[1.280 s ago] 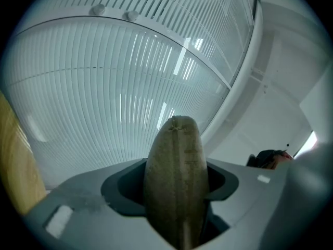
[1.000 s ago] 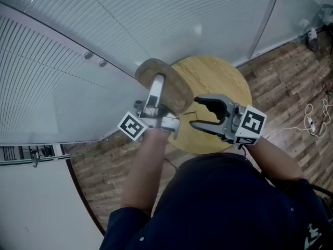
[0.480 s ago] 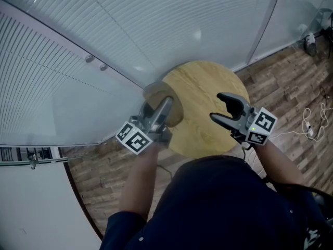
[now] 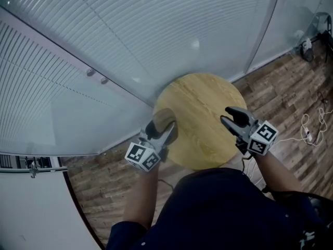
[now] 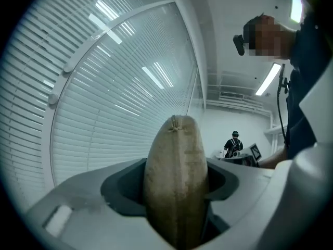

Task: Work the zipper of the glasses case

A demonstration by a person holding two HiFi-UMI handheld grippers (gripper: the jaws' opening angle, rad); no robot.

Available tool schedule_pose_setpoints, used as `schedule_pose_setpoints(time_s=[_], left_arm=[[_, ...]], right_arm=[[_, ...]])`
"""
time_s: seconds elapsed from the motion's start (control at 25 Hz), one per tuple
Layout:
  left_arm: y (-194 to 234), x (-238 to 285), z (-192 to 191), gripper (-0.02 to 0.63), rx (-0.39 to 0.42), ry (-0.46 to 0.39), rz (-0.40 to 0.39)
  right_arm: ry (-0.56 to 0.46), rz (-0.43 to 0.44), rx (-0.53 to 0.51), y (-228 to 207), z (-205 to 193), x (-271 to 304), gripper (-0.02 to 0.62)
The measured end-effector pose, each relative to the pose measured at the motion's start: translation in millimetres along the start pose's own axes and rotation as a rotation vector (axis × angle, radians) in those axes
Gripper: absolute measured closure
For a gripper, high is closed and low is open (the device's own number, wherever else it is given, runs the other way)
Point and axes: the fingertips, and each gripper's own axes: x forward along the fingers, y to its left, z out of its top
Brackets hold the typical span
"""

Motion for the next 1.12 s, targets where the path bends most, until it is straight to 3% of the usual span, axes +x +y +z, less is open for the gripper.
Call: schedule_pose_setpoints(time_s=[0.04,0.12,0.24,0.56,1.12], left_arm=[[-0.9,-0.9,-2.7,0.304,0.02,0.01,0.003],[-2.3,-3.0,-6.8,0.304,0.077,0.03,0.035],[-0.9,-4.2,-10.4,0.305,0.116,0.043,0.071],[-14.4,-5.4,-11.0,0.305,0.167,0.045,0.03],[-24.2,-7.6,-5.9,0.305,0.164,0.043,0.04]], right_arm=[[0.008,-0.006,-0.003,-1.2,-2.6,-2.0,0.458],[0.019,-0.008,-0.02,-1.8,-7.6,-7.0,0.588],[0.021,-0.003,-0.045,-2.3,-9.1,-9.8,0.589],[0.055,0.029,-0.045,3.6,-14.6,-11.6,0.589],[0.057,0.059,-0.037,10.4,-16.0,-13.5,0.589]])
